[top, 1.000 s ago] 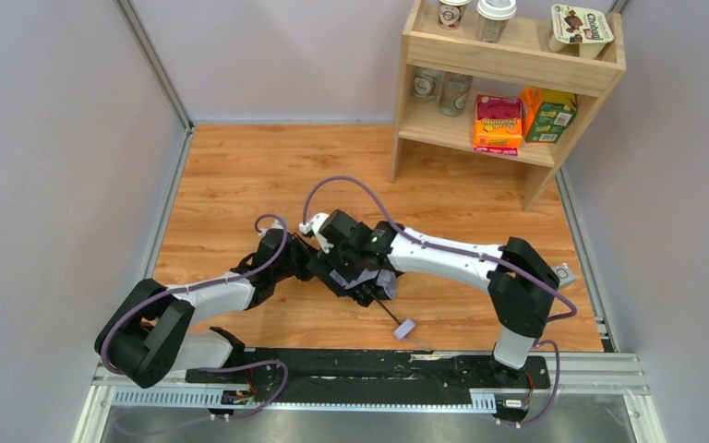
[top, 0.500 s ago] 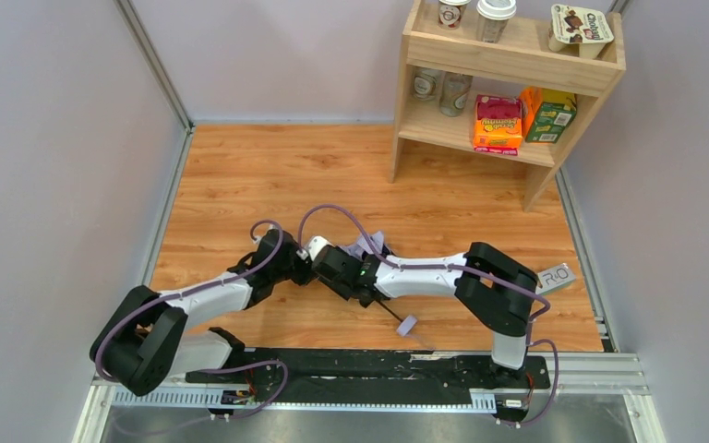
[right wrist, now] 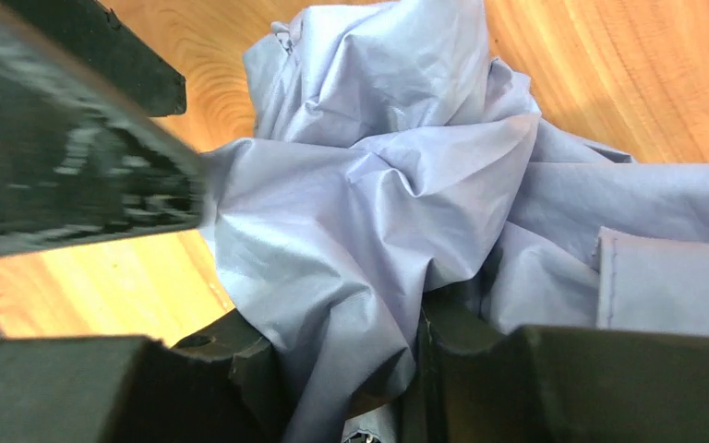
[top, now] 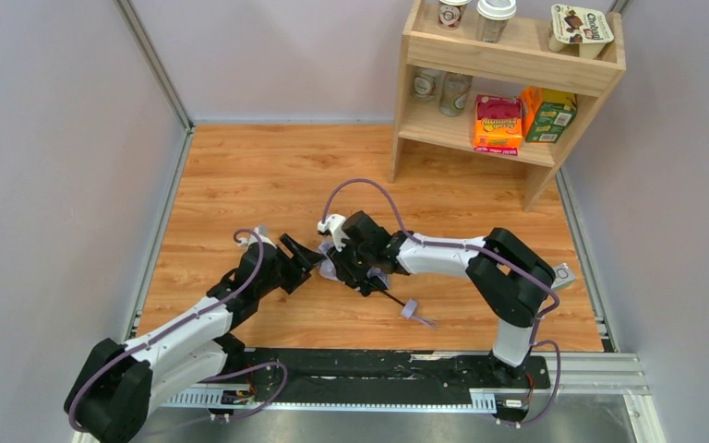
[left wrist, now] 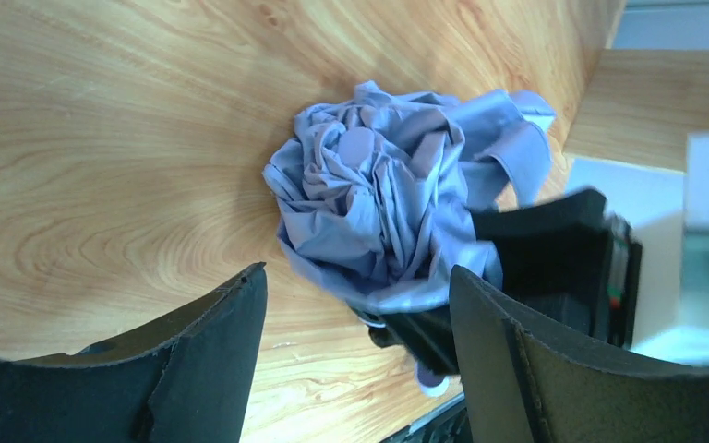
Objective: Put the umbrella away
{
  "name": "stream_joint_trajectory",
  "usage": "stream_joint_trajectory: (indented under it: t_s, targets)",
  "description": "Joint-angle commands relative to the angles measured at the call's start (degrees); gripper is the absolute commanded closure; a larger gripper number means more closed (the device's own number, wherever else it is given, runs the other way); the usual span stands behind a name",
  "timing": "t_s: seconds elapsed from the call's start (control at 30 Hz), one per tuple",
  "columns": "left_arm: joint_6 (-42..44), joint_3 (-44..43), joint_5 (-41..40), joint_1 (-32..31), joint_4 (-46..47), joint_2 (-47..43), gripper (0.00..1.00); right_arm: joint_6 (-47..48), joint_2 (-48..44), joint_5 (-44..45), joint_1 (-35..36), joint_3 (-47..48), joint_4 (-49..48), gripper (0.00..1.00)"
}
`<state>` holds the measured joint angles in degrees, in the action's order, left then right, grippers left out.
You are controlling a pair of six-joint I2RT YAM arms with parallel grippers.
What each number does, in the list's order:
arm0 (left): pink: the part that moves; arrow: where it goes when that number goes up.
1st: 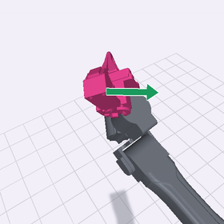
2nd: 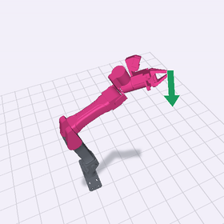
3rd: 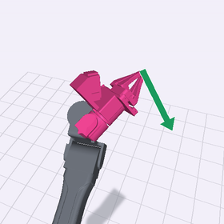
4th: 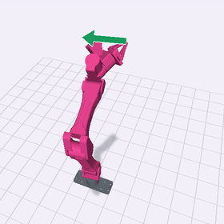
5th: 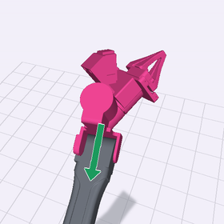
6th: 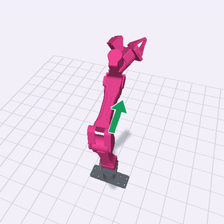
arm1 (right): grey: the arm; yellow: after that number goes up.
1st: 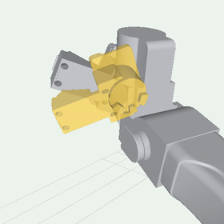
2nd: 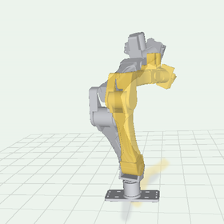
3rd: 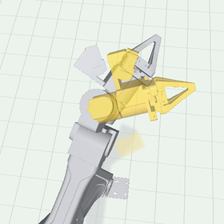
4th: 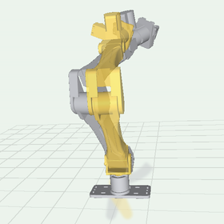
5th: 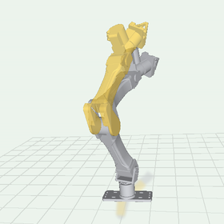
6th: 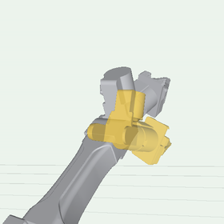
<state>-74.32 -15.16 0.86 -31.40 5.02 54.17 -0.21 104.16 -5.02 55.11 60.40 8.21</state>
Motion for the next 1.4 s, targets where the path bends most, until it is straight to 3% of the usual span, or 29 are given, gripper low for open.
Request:
stream_joint_trajectory:
  t_s: [0.0,0.17,0.33,0.43,0.73,0.83,0.9,0.93,1.07,1.1,1.17,1.37]
  targets:
    - [4.6,2.8,-0.7,-0.1,0.7,-5.9,0.22,-1.4,5.3,-21.1,-5.4,-3.0,5.3,1.0]
    - [4.6,5.8,0.3,-0.1,7.6,-5.4,0.21,-1.5,8.0,-32.2,-8.6,-0.4,6.9,1.0]
    - [5.2,5.5,2.6,-0.1,22.7,3.5,0.21,-2.1,9.9,-37.5,-10.5,0.9,7.0,1.0]
    - [4.5,3.9,2.7,-0.5,27.1,10.3,0.21,-2.0,11.7,-41.1,-11.4,2.7,8.0,1.0]
    - [3.1,3.3,-2.9,-0.8,31.4,22.3,0.2,-1.4,14.1,-47.8,-12.7,5.5,9.5,1.0]
    - [2.3,5.0,-4.4,-0.8,36.3,26.6,0.34,-1.0,14.9,-49.2,-12.7,6.4,10.4,1.0]
    - [2.1,5.7,-4.7,-0.8,39.9,28.7,0.48,-0.8,15.1,-49.9,-12.7,6.7,11.0,1.0]
    - [2.3,5.8,-4.6,-0.8,41.5,29.7,0.61,-0.9,14.8,-49.8,-12.7,6.7,11.2,1.0]
    - [2.3,6.6,-5.2,-0.9,42.1,29.4,0.85,-2.2,12.1,-46.8,-12.7,6.6,12.8,0.99]
    - [2.4,6.9,-5.3,-0.9,42.1,29.1,0.9,-3.3,11.2,-44.1,-12.7,6.7,13.4,0.91]
    - [2.3,7.2,-5.3,-0.9,40.7,27.8,0.99,-4.8,8.5,-39.2,-12.7,6.2,14.5,0.84]
    - [0.3,7.6,-5.0,-0.9,34.3,24.3,1.0,-8.0,-0.3,-25.3,-11.3,6.2,18.9,0.4]
